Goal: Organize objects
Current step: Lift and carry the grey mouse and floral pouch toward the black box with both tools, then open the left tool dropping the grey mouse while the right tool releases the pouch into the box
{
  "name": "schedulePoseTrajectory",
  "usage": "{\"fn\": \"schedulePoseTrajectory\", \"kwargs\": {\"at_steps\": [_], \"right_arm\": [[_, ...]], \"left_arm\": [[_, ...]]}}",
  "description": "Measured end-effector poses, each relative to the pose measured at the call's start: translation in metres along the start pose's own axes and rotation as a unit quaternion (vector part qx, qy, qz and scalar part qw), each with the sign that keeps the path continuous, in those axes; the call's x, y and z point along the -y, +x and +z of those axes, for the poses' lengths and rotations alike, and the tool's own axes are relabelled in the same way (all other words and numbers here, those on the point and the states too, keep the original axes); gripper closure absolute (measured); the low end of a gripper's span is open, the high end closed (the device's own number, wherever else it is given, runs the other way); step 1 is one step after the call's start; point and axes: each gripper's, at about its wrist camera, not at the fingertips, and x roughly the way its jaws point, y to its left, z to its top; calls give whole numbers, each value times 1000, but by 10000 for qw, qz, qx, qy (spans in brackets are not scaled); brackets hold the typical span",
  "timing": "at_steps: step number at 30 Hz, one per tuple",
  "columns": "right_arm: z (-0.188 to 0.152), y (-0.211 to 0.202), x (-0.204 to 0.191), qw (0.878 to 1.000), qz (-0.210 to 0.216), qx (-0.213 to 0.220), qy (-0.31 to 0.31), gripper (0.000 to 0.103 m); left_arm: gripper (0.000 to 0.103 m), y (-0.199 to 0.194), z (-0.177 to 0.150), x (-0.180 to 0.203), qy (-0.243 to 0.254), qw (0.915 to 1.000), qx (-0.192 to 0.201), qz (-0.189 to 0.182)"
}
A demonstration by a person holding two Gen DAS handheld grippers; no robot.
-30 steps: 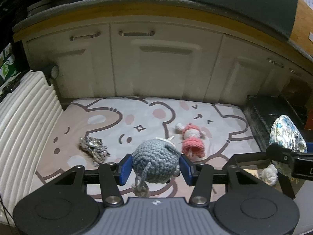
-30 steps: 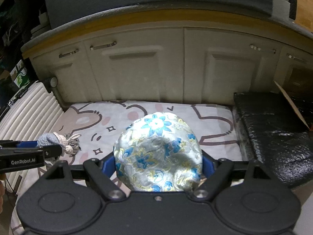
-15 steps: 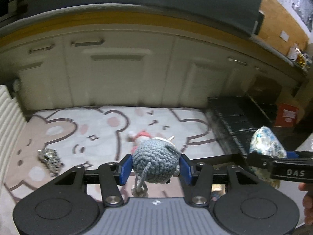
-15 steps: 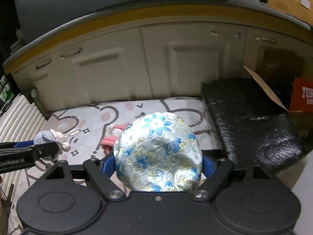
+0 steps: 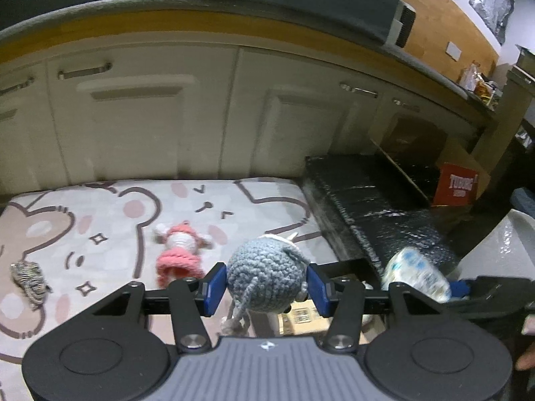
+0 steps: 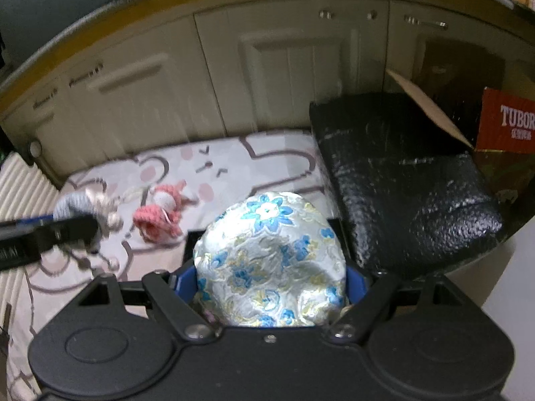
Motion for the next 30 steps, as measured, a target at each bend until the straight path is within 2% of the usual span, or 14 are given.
{"fn": "schedulePoseTrajectory", "kwargs": {"at_steps": [8,14,24,30], "right_arm": [[-13,27,9,9983,-82,-467,-324,19],[-20,46,7,9948,-52,-766,-666,19],[-26,64,16,9919,47,-992,-793,19],[-30,65,20,9910,130,-998,-884,18]], "left_arm": [[50,24,-1,14,29,9993,-96,-352],[50,50,0,20,-154,9973,-291,-659],[50,88,-5,42,-313,9930,-556,-999],[50,108,-8,61,-224,9914,-606,-1134]]}}
